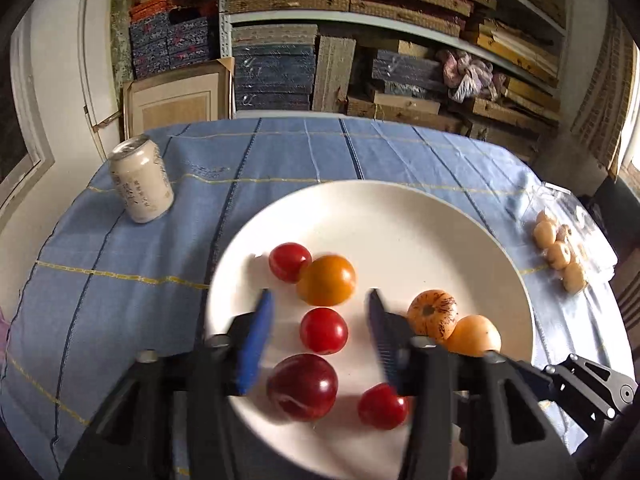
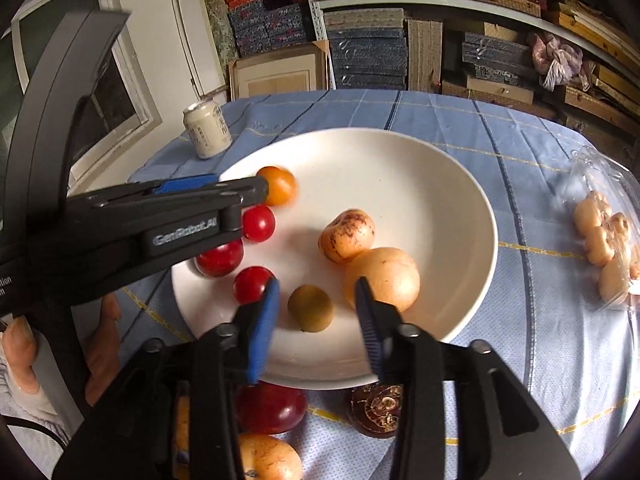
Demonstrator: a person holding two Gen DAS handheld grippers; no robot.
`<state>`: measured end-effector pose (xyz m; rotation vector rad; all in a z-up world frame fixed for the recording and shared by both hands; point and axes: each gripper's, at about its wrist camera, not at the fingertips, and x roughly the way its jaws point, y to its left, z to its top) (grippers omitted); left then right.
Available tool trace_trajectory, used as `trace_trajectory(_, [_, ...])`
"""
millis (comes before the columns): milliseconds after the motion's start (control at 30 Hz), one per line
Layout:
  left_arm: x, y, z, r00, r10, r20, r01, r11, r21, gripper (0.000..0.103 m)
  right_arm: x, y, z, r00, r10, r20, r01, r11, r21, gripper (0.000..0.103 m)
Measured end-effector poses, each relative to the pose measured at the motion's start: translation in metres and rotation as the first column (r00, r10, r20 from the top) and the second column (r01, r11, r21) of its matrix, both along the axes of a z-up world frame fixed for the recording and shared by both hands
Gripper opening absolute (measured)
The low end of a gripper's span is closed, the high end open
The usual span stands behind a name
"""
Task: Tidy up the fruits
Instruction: 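Lower the persimmon and brown fruit onto the white plate and open both tools, then move both open tools back toward the remaining oranges in the pile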
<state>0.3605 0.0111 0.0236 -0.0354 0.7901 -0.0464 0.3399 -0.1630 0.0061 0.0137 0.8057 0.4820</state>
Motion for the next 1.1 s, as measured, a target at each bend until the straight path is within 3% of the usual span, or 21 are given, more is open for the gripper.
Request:
trace_trajectory(33, [-0.006,0.002,0.005,1.000,0.011,0.015,-0.011,1.000,0.001,0.066,-0.003,-0.001,0.005,1.000,-0.002,0.014,0.002,1.000,0.003,0.040])
trace_trajectory(133, [-0.026,0.007,0.015,1.000,0.005,0.025,-0.006,1.000,0.028,0.067,-0.013,-0.006,0.025,0.998,0.000,0.058,-0.002,1.000,0.029,0.045])
trace_trajectory(200, [-0.044,0.012,0.022,0.999,0.006,0.032,-0.008,0.998,0.063,0.068,-0.025,-0.009,0.040,0.995,-0.004,0.095,-0.001,0.999,0.049,0.065])
trace_trajectory(267, [-0.071,0.020,0.028,0.999,0.021,0.048,-0.026,0.994,0.105,0.076,-0.043,-0.013,0.055,0.990,-0.015,0.141,0.006,0.998,0.063,0.081])
trace_trajectory(367, [-0.109,0.034,0.031,0.997,0.045,0.065,-0.052,0.993,0.106,0.093,-0.075,-0.019,0.070,0.979,-0.025,0.201,0.013,0.998,0.060,0.092])
trace_trajectory(400, [-0.120,0.038,0.030,0.997,0.052,0.065,-0.058,0.994,0.096,0.094,-0.089,-0.023,0.072,0.977,-0.028,0.211,0.016,0.998,0.061,0.096])
trace_trajectory(567, [-0.169,0.046,0.009,0.996,0.063,0.066,-0.068,0.995,0.076,0.094,-0.143,-0.047,0.044,0.972,-0.057,0.229,0.037,0.995,0.092,0.098])
trace_trajectory(667, [-0.188,0.049,-0.005,0.996,0.069,0.053,-0.072,0.996,0.050,0.094,-0.150,-0.069,0.018,0.982,-0.106,0.154,0.084,0.986,0.144,0.098])
trace_trajectory(767, [-0.194,0.049,-0.015,0.999,0.046,0.025,-0.047,0.998,0.030,0.094,-0.152,-0.077,0.016,0.986,-0.110,0.126,0.083,0.976,0.202,0.098])
trace_trajectory(867, [-0.196,0.045,-0.021,1.000,0.019,0.021,-0.020,0.999,0.027,0.094,-0.151,-0.078,0.017,0.992,-0.070,0.109,0.044,0.974,0.220,0.098])
trace_trajectory(1100, [-0.190,0.034,-0.028,0.999,-0.033,0.002,0.033,0.999,0.034,0.095,-0.163,-0.042,0.014,0.993,0.072,0.092,-0.085,0.986,0.142,0.098])
